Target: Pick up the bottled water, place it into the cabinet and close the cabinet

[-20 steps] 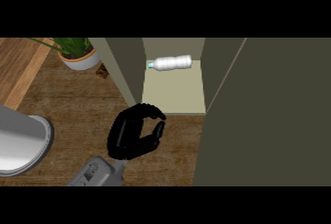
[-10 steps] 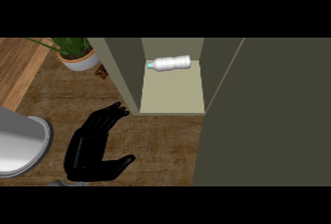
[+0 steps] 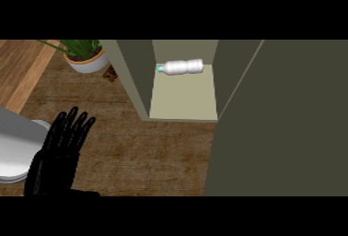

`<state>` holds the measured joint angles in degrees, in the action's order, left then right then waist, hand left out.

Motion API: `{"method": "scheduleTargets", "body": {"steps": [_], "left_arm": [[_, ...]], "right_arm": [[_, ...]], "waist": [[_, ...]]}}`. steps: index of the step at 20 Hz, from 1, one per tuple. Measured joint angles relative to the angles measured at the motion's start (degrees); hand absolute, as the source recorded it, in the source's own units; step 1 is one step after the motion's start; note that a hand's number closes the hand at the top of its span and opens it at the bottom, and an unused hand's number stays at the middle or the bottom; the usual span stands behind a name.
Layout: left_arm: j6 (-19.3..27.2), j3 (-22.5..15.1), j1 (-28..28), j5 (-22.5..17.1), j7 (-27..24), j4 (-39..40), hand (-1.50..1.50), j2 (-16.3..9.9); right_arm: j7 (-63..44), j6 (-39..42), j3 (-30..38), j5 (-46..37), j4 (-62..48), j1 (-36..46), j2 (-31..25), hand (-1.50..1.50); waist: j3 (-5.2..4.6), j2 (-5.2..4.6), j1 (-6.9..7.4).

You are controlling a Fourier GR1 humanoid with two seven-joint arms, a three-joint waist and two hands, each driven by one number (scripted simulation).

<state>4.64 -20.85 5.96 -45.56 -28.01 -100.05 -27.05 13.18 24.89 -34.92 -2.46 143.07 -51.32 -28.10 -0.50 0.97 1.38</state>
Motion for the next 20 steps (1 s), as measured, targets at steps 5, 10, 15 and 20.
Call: {"method": "scheduleTargets", "body": {"steps": [5,10,15,20], "left_arm": [[-3.06,3.05,2.95,-2.95,0.38,-1.49,-1.5,-2.99],[-6.27,5.85,6.13,-4.95,0.2,-2.61,-1.5,-6.06],[-9.93,8.26,8.09,-7.24,0.25,-3.14,-1.5,-8.52],[-12.83,9.53,9.11,-8.36,0.5,-3.82,-1.5,-10.42]], "right_arm": [[-1.83,-0.91,-0.74,-0.54,0.13,4.9,-1.78,1.5],[-3.55,-3.57,-2.21,-0.38,0.04,6.36,-1.34,1.5],[-4.67,-4.93,-3.22,0.51,-0.41,7.29,-0.21,1.5],[-6.52,-4.86,-3.38,1.44,-0.53,9.76,-0.11,1.5]], "waist": [[-0.21,0.07,1.1],[-0.31,-0.2,1.97],[-0.31,-0.87,3.54],[-0.36,-1.51,5.41]]}}
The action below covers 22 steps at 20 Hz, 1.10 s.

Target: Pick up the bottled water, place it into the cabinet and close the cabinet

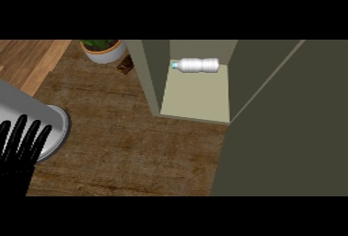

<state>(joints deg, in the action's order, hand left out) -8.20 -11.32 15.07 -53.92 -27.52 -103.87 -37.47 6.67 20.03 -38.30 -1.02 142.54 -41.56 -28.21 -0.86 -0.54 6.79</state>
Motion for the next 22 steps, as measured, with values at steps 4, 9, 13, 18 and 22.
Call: {"method": "scheduleTargets", "body": {"steps": [4,9,13,18,22], "left_arm": [[-2.12,1.23,0.31,-1.1,0.33,-0.21,-1.5,-1.51],[-4.25,2.01,0.44,-1.71,0.66,-0.48,-1.5,-2.88],[-5.29,2.49,0.39,-2.11,1.05,-0.53,-1.5,-3.74],[-6.33,2.85,0.13,-2.38,1.53,-0.26,-1.5,-4.6],[-7.03,3.36,0.03,-2.81,1.86,-0.12,-1.5,-5.28]], "right_arm": [[-1.71,0.37,0.13,0.52,0.01,2.41,-0.02,1.5],[-3.52,1.8,0.59,1.21,-0.13,6.06,-0.33,1.5],[-4.72,3.34,1.09,1.62,-0.13,8.98,-1.15,-1.5],[-6.15,5.79,2.02,1.89,-0.08,14.26,-3.07,1.5],[-7.58,6.61,2.02,2.13,-0.16,17.12,-3.3,1.5]], "waist": [[-0.09,-0.47,1.48],[-0.18,-1.07,3.74],[-0.33,-1.25,5.23],[-0.58,-1.23,6.83],[-0.67,-1.19,7.12]]}}
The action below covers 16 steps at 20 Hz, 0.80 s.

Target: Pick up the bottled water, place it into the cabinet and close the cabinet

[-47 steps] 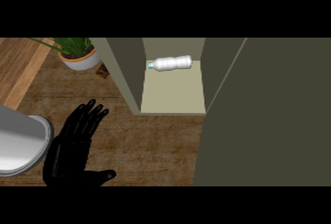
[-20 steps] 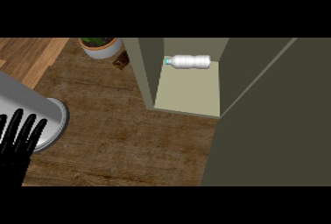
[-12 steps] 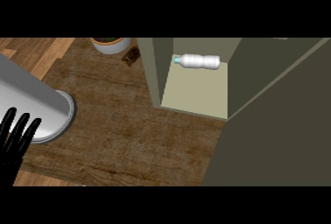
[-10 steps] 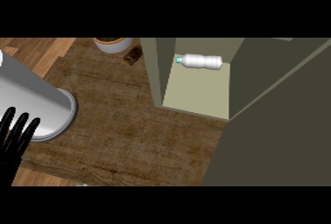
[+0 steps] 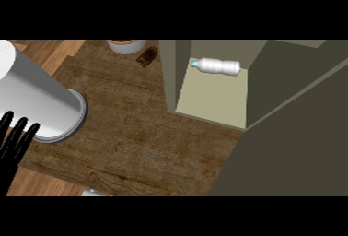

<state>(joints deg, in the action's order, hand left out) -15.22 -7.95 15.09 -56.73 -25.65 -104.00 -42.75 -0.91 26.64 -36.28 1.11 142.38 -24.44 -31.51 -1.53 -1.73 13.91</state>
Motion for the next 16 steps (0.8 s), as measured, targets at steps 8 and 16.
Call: {"method": "scheduleTargets", "body": {"steps": [8,16], "left_arm": [[-1.03,0.85,-0.33,-0.57,0.32,0.95,-1.5,-0.77],[-1.82,1.82,-0.59,-1.36,0.41,1.42,-1.5,-1.27]], "right_arm": [[-1.85,1.9,0.42,0.3,-0.08,4.38,-0.93,1.5],[-2.98,2.49,0.58,0.77,-0.36,5.45,0.0,1.5]], "waist": [[-0.23,-0.08,-0.07],[-0.31,-0.66,-0.04]]}}
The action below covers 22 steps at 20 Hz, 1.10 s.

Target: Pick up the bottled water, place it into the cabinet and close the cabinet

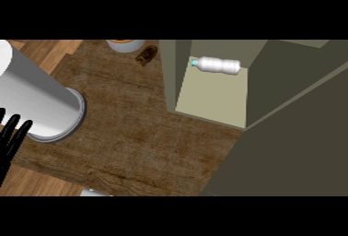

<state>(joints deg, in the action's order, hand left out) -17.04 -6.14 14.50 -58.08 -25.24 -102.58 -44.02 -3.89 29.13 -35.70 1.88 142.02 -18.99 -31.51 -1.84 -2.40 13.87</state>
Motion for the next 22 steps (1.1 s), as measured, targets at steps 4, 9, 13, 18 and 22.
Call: {"method": "scheduleTargets", "body": {"steps": [4,9,13,18,22], "left_arm": [[-0.48,0.33,-0.49,-0.2,0.02,-0.09,-1.5,-0.27],[-1.2,0.64,-1.23,-0.46,0.1,0.0,-1.5,-0.56],[-1.72,1.11,-1.71,-0.69,0.17,0.48,-1.5,-0.91],[-2.34,1.16,-1.93,-0.92,0.43,0.98,-1.5,-1.11],[-2.53,1.36,-2.27,-1.36,0.68,1.53,-1.5,-1.19]], "right_arm": [[0.16,0.42,0.22,1.38,-0.62,-0.11,0.69,1.5],[-0.04,0.35,0.27,4.33,-2.01,0.04,2.29,1.5],[-1.3,-0.44,0.59,6.53,-3.08,0.91,4.17,1.5],[-5.48,-1.98,2.31,7.95,-5.23,5.99,6.64,1.5],[-9.77,-1.89,4.0,8.34,-7.91,11.62,7.43,1.5]], "waist": [[0.07,-0.86,1.11],[0.31,-1.92,2.17],[0.4,-2.25,2.35],[0.43,-1.94,2.48],[0.43,-1.62,2.36]]}}
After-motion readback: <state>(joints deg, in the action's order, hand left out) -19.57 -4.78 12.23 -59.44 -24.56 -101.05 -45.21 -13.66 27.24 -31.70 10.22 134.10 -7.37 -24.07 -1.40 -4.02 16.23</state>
